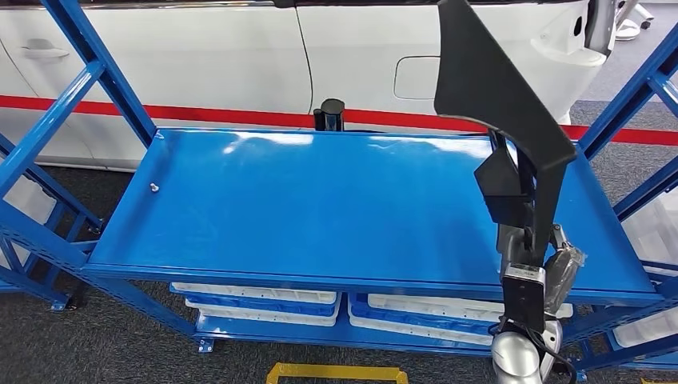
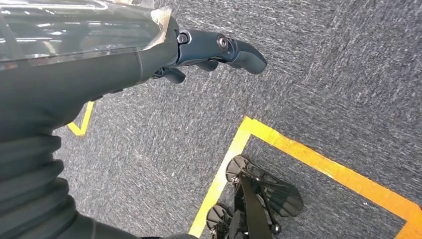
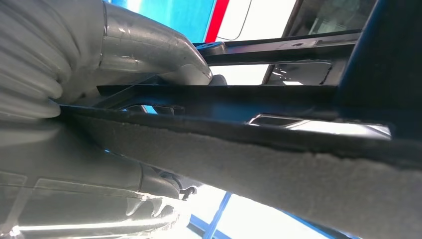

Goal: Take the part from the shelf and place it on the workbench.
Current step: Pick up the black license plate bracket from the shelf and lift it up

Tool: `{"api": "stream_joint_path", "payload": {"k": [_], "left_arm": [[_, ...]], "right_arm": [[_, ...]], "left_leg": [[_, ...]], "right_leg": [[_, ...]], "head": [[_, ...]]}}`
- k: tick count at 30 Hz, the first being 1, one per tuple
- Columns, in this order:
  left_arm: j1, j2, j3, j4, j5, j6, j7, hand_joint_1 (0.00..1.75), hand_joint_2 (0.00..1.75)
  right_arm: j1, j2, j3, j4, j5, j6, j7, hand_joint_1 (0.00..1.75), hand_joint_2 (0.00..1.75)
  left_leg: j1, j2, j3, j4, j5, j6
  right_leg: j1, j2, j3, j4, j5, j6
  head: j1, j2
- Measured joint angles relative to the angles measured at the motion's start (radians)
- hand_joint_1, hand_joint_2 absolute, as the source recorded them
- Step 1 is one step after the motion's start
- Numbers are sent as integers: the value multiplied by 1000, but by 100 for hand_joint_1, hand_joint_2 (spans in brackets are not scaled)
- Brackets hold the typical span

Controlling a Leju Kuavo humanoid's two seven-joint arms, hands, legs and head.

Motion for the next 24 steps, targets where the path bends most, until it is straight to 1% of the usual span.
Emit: {"api": "stream_joint_path", "payload": {"k": [6,8,12,15,20,24], "left_arm": [[0,-3,13,0,-2,0,16,0,175],[-1,-4,19,0,-1,2,23,0,175],[-2,-6,35,2,0,14,33,0,175],[-3,-8,46,3,8,21,40,0,175],[-8,-14,69,3,28,20,24,0,175],[-13,-18,84,3,33,14,20,0,175]], "right_arm": [[0,4,-3,-5,-41,25,-21,175,175],[0,6,0,-13,-103,73,-38,175,175],[5,8,14,-42,-277,227,-87,175,175],[15,11,33,-75,-367,319,-115,175,175],[48,15,90,-156,-451,427,-138,175,175],[73,15,151,-225,-455,458,-143,175,175]], "left_leg": [[0,0,0,0,0,0],[0,0,-1,0,0,0],[0,0,-1,0,0,0],[0,0,-1,0,0,0],[0,0,-1,0,0,0],[0,0,-1,1,-1,1]], "right_leg": [[0,0,0,0,0,0],[0,0,0,0,0,0],[0,0,0,0,0,0],[0,0,0,0,0,0],[0,0,-1,0,0,0],[-2,0,-1,0,0,0]], "head": [[0,0],[0,0],[0,0],[0,0],[0,0],[0,0]]}}
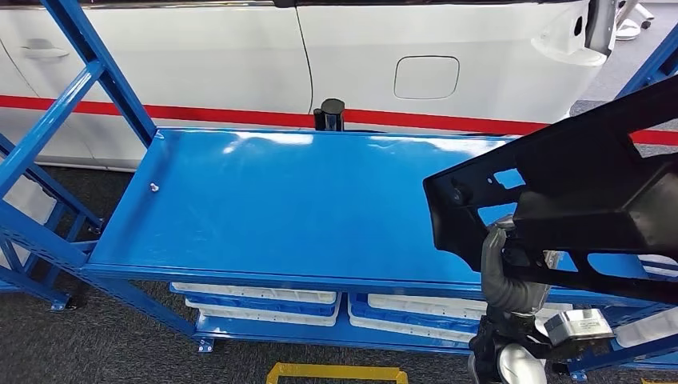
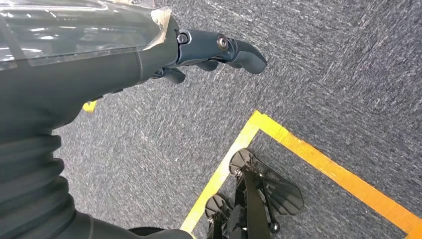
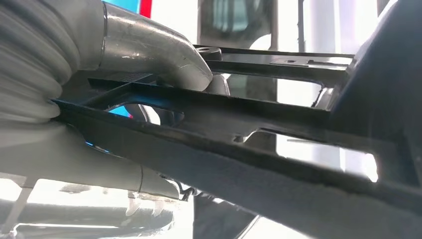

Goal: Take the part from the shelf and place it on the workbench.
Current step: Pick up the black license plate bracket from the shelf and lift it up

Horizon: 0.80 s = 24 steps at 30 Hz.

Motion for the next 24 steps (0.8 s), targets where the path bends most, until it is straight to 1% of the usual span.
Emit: {"api": "stream_joint_path", "payload": {"k": [6,9,11,12,13,15,16,17,18,19,20,21,22,23,24], "left_arm": [[-3,-1,11,0,5,-23,0,0,175],[-4,-1,15,-1,1,-36,0,0,175],[-5,-1,16,-1,0,-41,0,0,175],[-6,-1,16,-1,0,-43,0,0,175],[-7,-2,16,-1,-1,-45,-1,0,175],[-8,-3,16,-1,-3,-49,-2,0,175],[-8,-3,16,-1,-4,-50,-3,0,175],[-8,-4,16,-1,-6,-50,-3,0,175],[-8,-4,16,-1,-8,-50,-5,0,175],[-9,-5,16,-1,-9,-50,-7,0,175],[-9,-6,16,-1,-10,-49,-9,0,175],[-10,-7,16,-3,-10,-49,-11,0,175],[-11,-8,17,-4,-10,-48,-13,0,175],[-12,-10,17,-6,-9,-48,-15,0,175],[-13,-11,18,-8,-8,-48,-17,0,175]], "right_arm": [[18,-2,62,-66,24,-16,-2,175,175],[26,-5,77,-90,33,-40,-4,175,175],[29,-8,82,-103,35,-48,-5,175,175],[30,-9,83,-108,37,-51,-6,175,175],[32,-12,83,-111,40,-56,-8,175,175],[38,-16,84,-115,50,-69,-10,175,175],[42,-19,84,-116,56,-76,-11,175,175],[46,-21,84,-117,62,-83,-11,175,175],[49,-22,84,-117,67,-89,-10,175,175],[50,-24,84,-117,73,-94,-9,175,175],[49,-25,84,-117,78,-99,-7,175,175],[49,-26,84,-116,82,-102,-5,175,175],[49,-27,84,-116,87,-107,-2,175,175],[49,-29,84,-116,93,-111,2,175,175],[49,-30,84,-115,98,-116,4,175,175]], "left_leg": [[-6,0,0,2,-3,7],[-11,0,-1,2,-5,15],[-6,2,6,-13,7,25],[-2,4,10,-21,14,30],[2,6,14,-28,20,34],[4,8,14,-30,21,36],[5,9,13,-30,21,36],[7,9,12,-29,21,35],[10,9,12,-28,20,32],[14,8,12,-26,18,28],[17,8,11,-22,16,20],[19,6,8,-17,13,11],[18,4,5,-10,10,2],[16,2,2,-4,9,-5],[15,0,0,-1,9,-10]], "right_leg": [[-7,0,0,0,0,2],[-12,0,1,-4,2,11],[-10,0,-1,1,-3,16],[-8,0,-10,21,-16,16],[-7,0,-28,63,-40,14],[-8,-1,-87,190,-96,9],[-10,-1,-112,244,-112,11],[-13,-1,-121,265,-112,20],[-17,-2,-112,247,-96,33],[-23,-3,-85,193,-68,48],[-29,-5,-50,120,-42,63],[-31,-2,-18,63,-20,71],[-31,1,2,26,-8,72],[-29,5,9,12,-6,66],[-26,10,7,17,-6,57]], "head": [[0,0],[0,0],[0,0],[1,0],[3,0],[6,0],[7,0],[7,0],[7,0],[7,0],[8,0],[10,0],[12,0],[13,0],[12,0]]}}
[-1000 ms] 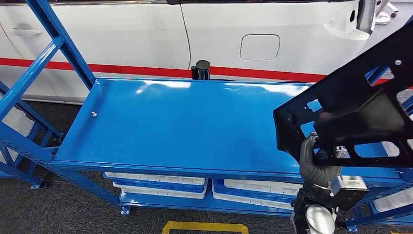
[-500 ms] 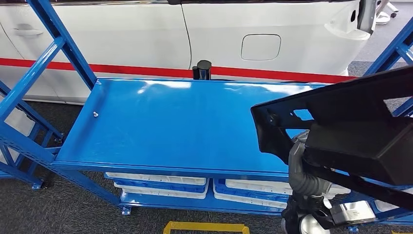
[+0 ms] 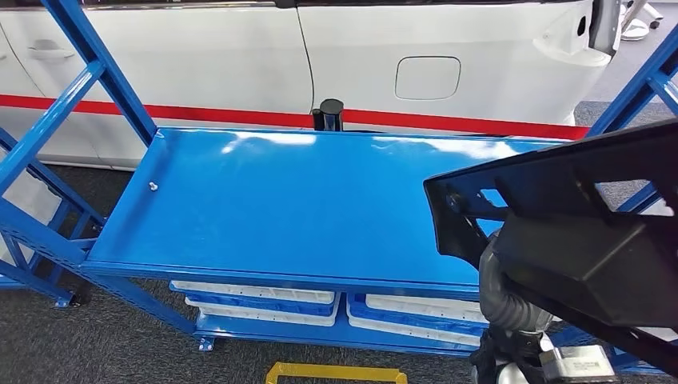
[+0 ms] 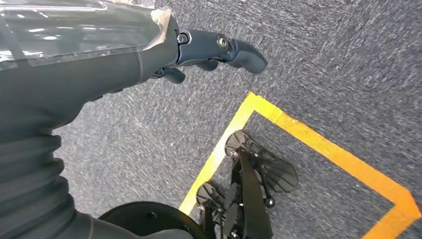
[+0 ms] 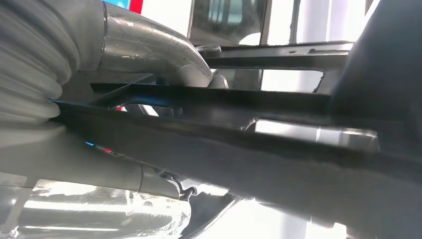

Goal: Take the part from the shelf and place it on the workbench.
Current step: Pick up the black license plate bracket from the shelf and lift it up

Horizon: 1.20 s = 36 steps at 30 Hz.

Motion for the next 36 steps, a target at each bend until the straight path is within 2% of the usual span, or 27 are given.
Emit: {"api": "stream_joint_path", "payload": {"k": [2,3,4,6,7,8,9,11,13,14,15,17,18,19,21,22,23,24,25,26,27,28,29,31,33,34,36], "left_arm": [[-1,-3,1,-2,3,0,-2,0,175],[-1,-3,2,-2,5,0,-2,0,175],[-2,-3,3,-2,6,0,-2,0,175],[-4,-3,3,-2,7,-1,-2,0,175],[-4,-3,4,-2,7,-2,-2,0,175],[-4,-3,4,-2,7,-4,-2,0,175],[-4,-2,4,-2,7,-6,-2,0,175],[-7,-2,4,-2,8,-11,-2,0,175],[-11,-2,4,-2,8,-12,-3,0,175],[-13,-2,4,-2,8,-10,-4,0,175],[-14,-1,4,-2,6,-6,-5,0,175],[-14,1,4,-2,-2,3,-6,0,175],[-14,2,4,-2,-8,4,-6,0,175],[-13,4,4,-2,-17,5,-5,0,175],[-14,8,-4,1,-50,27,11,0,175],[-14,9,-11,8,-70,52,19,0,175],[-14,9,-19,20,-87,82,23,0,175],[-15,9,-26,34,-99,107,22,0,175],[-16,9,-34,50,-109,125,17,0,175],[-17,10,-40,64,-116,133,13,0,175],[-18,11,-47,77,-122,134,10,0,175],[-19,11,-53,87,-126,132,9,0,175],[-21,13,-58,96,-130,129,9,0,175],[-25,17,-67,108,-133,125,10,0,175],[-26,23,-72,116,-134,124,14,0,175],[-26,26,-74,120,-133,125,16,0,175],[-26,30,-75,125,-129,127,20,0,175]], "right_arm": [[-1,-1,0,1,10,-9,5,175,175],[-1,-2,0,1,14,-13,6,175,175],[-1,-2,-1,1,15,-15,9,175,175],[-1,-3,-2,2,15,-17,12,175,175],[-1,-4,-3,4,13,-17,14,175,175],[-1,-5,-3,6,10,-17,14,175,175],[-1,-6,-4,9,7,-17,14,175,175],[-2,-8,-6,14,-1,-15,14,175,175],[-4,-10,-8,18,-11,-12,13,175,175],[-5,-12,-9,20,-19,-10,12,175,175],[-5,-14,-11,21,-28,-8,11,175,175],[0,-21,-27,23,-53,6,5,175,175],[5,-25,-41,24,-67,18,0,175,175],[10,-30,-60,24,-80,33,-6,175,175],[22,-39,-103,27,-102,56,-18,175,175],[34,-42,-125,28,-112,62,-25,175,175],[49,-43,-146,29,-121,66,-32,175,175],[66,-44,-164,28,-127,67,-39,175,175],[83,-43,-182,27,-131,68,-46,175,175],[99,-41,-196,24,-133,67,-52,175,175],[111,-39,-208,18,-133,67,-57,175,175],[122,-36,-217,11,-134,67,-61,175,175],[132,-31,-225,3,-133,67,-64,175,175],[151,-21,-234,-13,-129,69,-68,175,175],[164,-10,-239,-27,-119,77,-68,175,175],[168,-3,-240,-34,-114,84,-68,175,175],[169,8,-239,-41,-104,100,-67,175,175]], "left_leg": [[4,0,-6,10,-3,-7],[6,2,-16,30,-18,-10],[8,4,-35,70,-47,-11],[7,6,-89,196,-127,-13],[6,5,-112,253,-156,-12],[6,6,-120,284,-165,-11],[6,6,-108,275,-154,-7],[5,5,-30,160,-99,4],[0,4,44,41,-63,10],[-5,4,58,13,-58,11],[-10,3,58,6,-56,12],[-14,5,46,-4,-40,22],[-13,6,39,-9,-29,29],[-12,8,29,-15,-17,36],[-12,11,6,-18,3,45],[-14,12,-7,-17,12,47],[-15,13,-19,-16,21,48],[-15,13,-30,-15,30,47],[-15,13,-39,-14,38,45],[-15,13,-47,-11,45,42],[-16,14,-54,-8,50,38],[-17,15,-60,-5,55,33],[-19,16,-64,-2,61,27],[-21,17,-67,-1,72,16],[-17,16,-72,8,62,5],[-14,14,-81,33,33,-1],[-11,11,-112,136,-62,-11]], "right_leg": [[-4,0,-8,0,0,-18],[-5,0,-11,0,4,-28],[-5,-2,-16,-1,8,-38],[2,-4,-30,-1,18,-57],[7,-6,-38,-1,23,-64],[12,-7,-45,0,28,-69],[15,-7,-51,0,32,-72],[19,-7,-58,0,42,-69],[23,-7,-62,-1,51,-60],[23,-8,-63,-1,56,-54],[23,-9,-64,-3,62,-46],[20,-11,-69,-6,70,-32],[20,-12,-77,3,60,-30],[21,-13,-89,28,35,-32],[22,-13,-124,133,-45,-45],[22,-13,-138,194,-77,-47],[22,-13,-141,238,-93,-44],[22,-13,-127,250,-91,-36],[21,-13,-97,225,-76,-26],[21,-14,-50,166,-56,-17],[21,-14,4,89,-46,-13],[23,-14,48,21,-43,-14],[26,-13,77,-25,-45,-18],[32,-12,83,-50,-47,-31],[25,-13,70,-51,-36,-52],[21,-14,63,-52,-28,-65],[21,-15,45,-53,-10,-83]], "head": [[-4,0],[-5,0],[-7,0],[-9,0],[-10,0],[-10,0],[-10,0],[-10,0],[-9,0],[-8,0],[-8,0],[-9,0],[-8,0],[-6,0],[-3,0],[-2,0],[-2,0],[-1,0],[-1,0],[-1,0],[-1,0],[-1,0],[-2,0],[-3,0],[-4,0],[-5,0],[-7,0]]}}
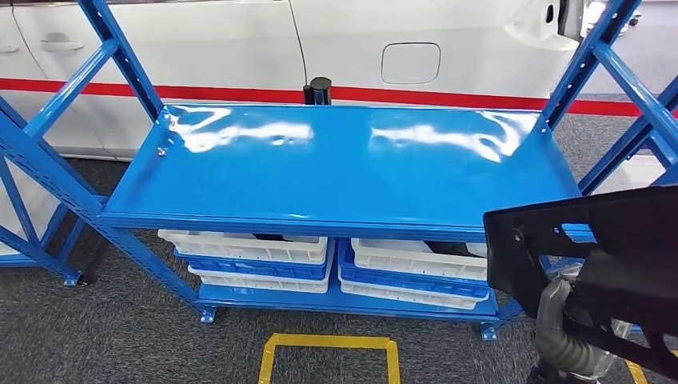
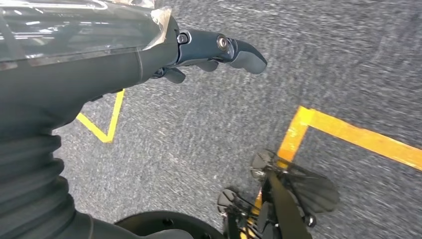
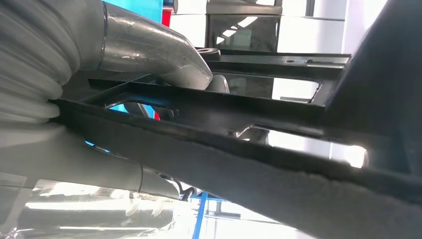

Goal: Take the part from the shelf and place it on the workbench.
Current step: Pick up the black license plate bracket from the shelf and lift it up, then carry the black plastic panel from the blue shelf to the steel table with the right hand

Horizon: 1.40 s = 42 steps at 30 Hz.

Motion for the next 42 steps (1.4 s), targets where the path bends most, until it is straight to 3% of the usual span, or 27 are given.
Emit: {"api": "stream_joint_path", "payload": {"k": [1,2,3,4,6,8,10,12,14,16,17,18,19,20,22,24,25,27,28,30,32,33,34,35,37,39,42], "left_arm": [[0,2,0,3,4,2,2,0,175],[0,3,0,4,9,4,5,0,175],[-1,5,0,6,13,5,7,0,175],[-1,7,1,8,18,6,9,0,175],[-4,11,1,9,22,7,11,0,175],[-8,14,1,10,27,12,16,0,175],[-11,17,4,13,36,29,27,0,175],[-14,18,10,16,44,52,38,0,175],[-17,18,15,19,49,73,45,0,175],[-19,18,16,21,49,88,49,0,175],[-19,18,17,23,48,91,51,0,175],[-19,18,17,25,47,94,53,0,175],[-19,19,17,26,45,94,54,0,175],[-19,19,17,27,44,94,54,0,175],[-20,22,17,29,43,94,54,0,175],[-20,26,17,30,43,94,54,0,175],[-20,28,17,31,43,94,54,0,175],[-20,31,18,32,43,97,54,0,175],[-20,33,18,32,43,99,55,0,175],[-19,35,20,32,42,102,57,0,175],[-19,37,22,33,41,102,61,0,175],[-19,38,23,33,40,102,63,0,175],[-19,39,24,33,40,101,63,0,175],[-19,40,25,33,39,101,64,0,175],[-20,44,25,33,39,99,64,0,175],[-22,46,26,33,40,100,63,0,175],[-25,36,31,34,62,105,49,0,175]], "right_arm": [[0,5,3,-1,6,6,2,175,175],[-2,9,8,-1,13,11,5,175,175],[-5,12,15,-1,21,13,8,175,175],[-9,15,24,0,29,14,12,175,175],[-16,19,40,1,39,13,16,175,175],[-24,22,52,2,41,13,18,175,175],[-43,22,70,10,39,11,19,175,175],[-71,18,93,30,29,2,20,175,175],[-101,12,116,60,13,-15,20,175,175],[-127,5,134,92,-2,-31,18,175,175],[-136,3,141,104,-7,-37,18,175,175],[-142,0,147,115,-11,-43,18,175,175],[-148,-2,152,123,-15,-48,18,175,175],[-155,-4,156,131,-19,-52,18,175,175],[-170,-6,163,142,-24,-59,18,175,175],[-180,-7,169,149,-29,-64,16,175,175],[-181,-8,171,154,-32,-66,14,175,175],[-182,-9,177,163,-41,-68,11,175,175],[-182,-9,180,167,-46,-68,10,175,175],[-182,-8,188,173,-52,-67,8,175,175],[-181,-6,196,178,-51,-67,7,175,175],[-180,-5,201,180,-49,-67,6,175,175],[-180,-4,205,182,-47,-67,6,175,175],[-179,-3,208,183,-46,-67,6,175,175],[-178,-2,211,184,-44,-67,6,175,175],[-179,-1,212,184,-44,-65,6,175,175],[-182,-2,221,193,-54,-35,9,175,175]], "left_leg": [[1,-1,-16,65,-41,-4],[2,-1,-25,116,-62,-7],[4,-1,-21,140,-60,-7],[5,-1,2,126,-39,-6],[5,-2,96,3,10,2],[1,-4,183,-131,23,12],[-6,-5,202,-177,20,21],[-8,-1,185,-184,37,37],[-6,5,161,-191,60,55],[-7,8,134,-191,81,62],[-7,9,120,-190,92,63],[-8,9,106,-189,103,62],[-7,10,92,-187,114,60],[-6,10,78,-184,125,57],[-7,10,52,-170,139,48],[-11,10,33,-156,151,36],[-13,10,27,-153,159,31],[-10,8,18,-148,163,21],[-7,6,12,-134,144,16],[-2,1,-16,-49,58,5],[1,-1,-47,78,-23,-3],[2,-1,-51,121,-34,-5],[3,-1,-38,130,-23,-4],[4,-1,-7,101,1,-2],[4,-4,92,-30,39,6],[0,-7,158,-133,42,14],[-7,-4,153,-162,50,33]], "right_leg": [[2,-1,-10,1,9,-4],[4,-1,-20,1,18,-5],[5,-1,-29,2,27,-4],[6,0,-38,3,36,-2],[7,1,-52,4,51,5],[11,-1,-61,5,64,16],[12,-4,-69,5,78,31],[10,-4,-82,10,81,42],[9,-4,-111,64,31,37],[8,-3,-148,183,-53,27],[8,-3,-160,244,-80,27],[7,-3,-159,282,-87,34],[5,-3,-143,287,-74,45],[4,-3,-110,256,-51,57],[2,-3,-9,120,-20,71],[5,0,59,8,-33,62],[8,1,67,-14,-43,55],[3,3,54,-16,-40,40],[0,2,47,-15,-33,29],[-2,-1,30,-15,-16,8],[2,-3,11,-13,2,0],[4,-4,1,-11,11,0],[6,-3,-10,-8,19,1],[7,-3,-20,-4,25,4],[8,-2,-37,3,35,11],[11,-3,-46,7,44,23],[11,-5,-61,10,59,44]], "head": [[0,0],[0,0],[-1,0],[0,0],[-1,0],[0,0],[1,0],[0,0],[2,0],[5,0],[5,0],[5,0],[6,0],[6,0],[7,0],[7,0],[6,0],[4,0],[4,0],[2,0],[1,0],[2,0],[1,0],[1,0],[1,0],[2,0],[0,0]]}}
